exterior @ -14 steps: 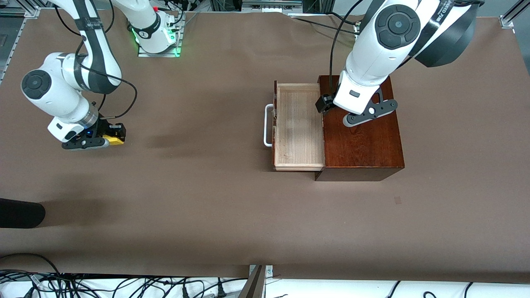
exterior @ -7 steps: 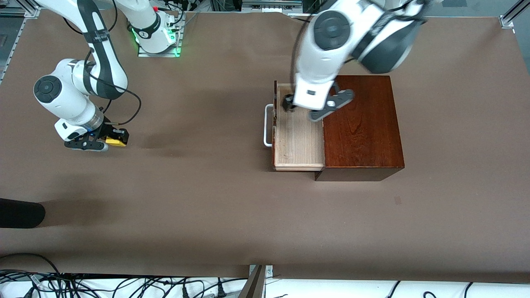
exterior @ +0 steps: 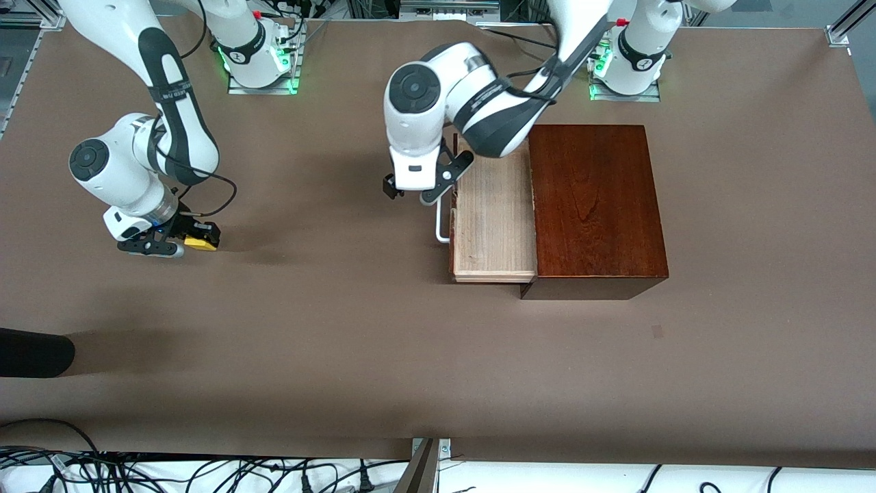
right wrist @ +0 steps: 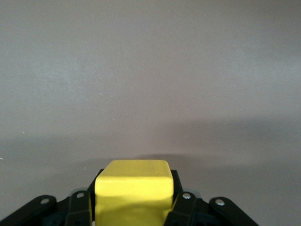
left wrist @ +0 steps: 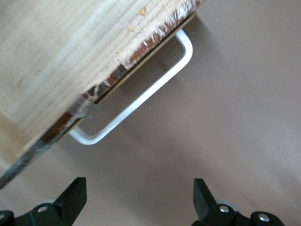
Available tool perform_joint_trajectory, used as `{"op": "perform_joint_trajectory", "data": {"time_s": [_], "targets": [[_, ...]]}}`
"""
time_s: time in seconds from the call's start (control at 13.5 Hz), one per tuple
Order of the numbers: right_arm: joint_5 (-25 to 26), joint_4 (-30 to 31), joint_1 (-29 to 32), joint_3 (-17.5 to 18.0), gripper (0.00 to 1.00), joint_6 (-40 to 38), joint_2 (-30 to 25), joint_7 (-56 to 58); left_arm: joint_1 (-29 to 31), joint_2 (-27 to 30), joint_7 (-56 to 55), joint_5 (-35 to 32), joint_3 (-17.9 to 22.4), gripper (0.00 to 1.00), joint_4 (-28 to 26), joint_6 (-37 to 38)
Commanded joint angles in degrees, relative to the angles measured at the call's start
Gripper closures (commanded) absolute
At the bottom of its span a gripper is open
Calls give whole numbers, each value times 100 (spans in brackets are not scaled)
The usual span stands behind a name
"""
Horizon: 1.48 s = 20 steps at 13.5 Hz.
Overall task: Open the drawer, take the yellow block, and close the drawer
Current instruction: 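Slide the drawer into the wooden box with the left gripper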
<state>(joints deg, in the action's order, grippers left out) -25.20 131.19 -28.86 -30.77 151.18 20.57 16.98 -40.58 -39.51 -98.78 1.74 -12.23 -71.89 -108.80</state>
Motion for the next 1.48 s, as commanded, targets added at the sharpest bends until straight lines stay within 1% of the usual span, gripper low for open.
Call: {"op": "perform_joint_trajectory", "data": {"time_s": [0.0, 0.07, 0.15, 0.22, 0.3, 0.37, 0.44, 0.59, 0.74, 0.81, 0.89, 0.96, 1.18, 1.4], "targets": [[-433, -111, -14, 18, 85, 139, 263, 498, -301, -426, -307, -77, 308, 0, 431, -175], [-442, -102, -14, 27, 85, 261, 333, 508, -310, -496, -361, -77, 309, 0, 430, -237], [-442, -102, -14, 53, 85, 297, 404, 508, -371, -558, -335, -77, 317, 37, 430, -247], [-442, -111, -6, 106, 85, 324, 430, 516, -407, -584, -300, -95, 317, 76, 430, -282], [-442, -111, -6, 115, 85, 368, 518, 517, -407, -585, -152, -225, 309, 100, 413, -308], [-442, -102, -6, 132, 85, 490, 597, 517, -416, -628, -20, -305, 309, 100, 378, -300], [-451, -102, -6, 193, 85, 543, 624, 517, -433, -646, -44, -332, 309, 100, 352, -300], [-556, -102, 3, 203, 85, 553, 642, 517, -433, -655, -237, -324, 326, 100, 343, -291], [-556, -111, 3, 203, 82, 561, 703, 534, -433, -707, -422, -323, 483, 100, 334, -282], [-556, -111, 3, 203, 72, 579, 694, 534, -433, -708, -423, -332, 528, 100, 334, -265], [-565, -111, -6, 203, 39, 579, 703, 534, -425, -708, -423, -332, 624, 100, 316, -247], [-565, -111, -6, 220, 0, 579, 694, 534, -416, -699, -423, -341, 686, 100, 255, -238], [-591, -155, -32, 229, 0, 562, 589, 735, -398, -681, -362, -358, 888, 100, 263, 42], [-583, -242, -23, 194, 0, 361, 344, 965, -389, -620, -160, -621, 932, 100, 255, 472]]}}
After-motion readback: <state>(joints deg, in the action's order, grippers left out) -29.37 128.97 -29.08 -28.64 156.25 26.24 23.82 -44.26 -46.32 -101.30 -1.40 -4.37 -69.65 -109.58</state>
